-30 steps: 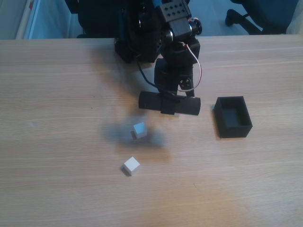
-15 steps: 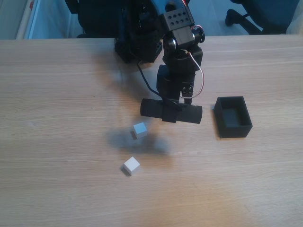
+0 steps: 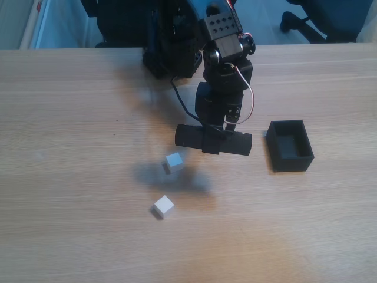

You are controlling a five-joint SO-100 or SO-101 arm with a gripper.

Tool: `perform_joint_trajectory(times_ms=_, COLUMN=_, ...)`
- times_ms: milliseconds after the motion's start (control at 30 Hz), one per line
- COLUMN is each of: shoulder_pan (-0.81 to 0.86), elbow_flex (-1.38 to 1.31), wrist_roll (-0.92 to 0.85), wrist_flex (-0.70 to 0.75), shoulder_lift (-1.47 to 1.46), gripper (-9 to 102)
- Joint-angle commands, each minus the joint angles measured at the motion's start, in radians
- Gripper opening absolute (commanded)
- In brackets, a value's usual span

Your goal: Pick blocks and place them in the box.

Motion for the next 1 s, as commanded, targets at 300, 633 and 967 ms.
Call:
perform_joint_trajectory(times_ms=300, shoulder_pan=-0.086, elbow_flex=-0.170, wrist_roll=-0.067, wrist_flex=0.107, shoulder_lift=0.167, gripper=0)
perform_joint_trajectory(times_ms=633, shoulder_pan=-0.267, elbow_flex=-0.499, wrist_roll=-0.049, wrist_flex=0.212, shoulder_lift=0.095, gripper=0)
perform_joint_trajectory(times_ms=967, shoulder_pan=-0.380, elbow_flex=-0.609, wrist_roll=-0.028, wrist_flex=0.213, shoulder_lift=-0.002, gripper=1)
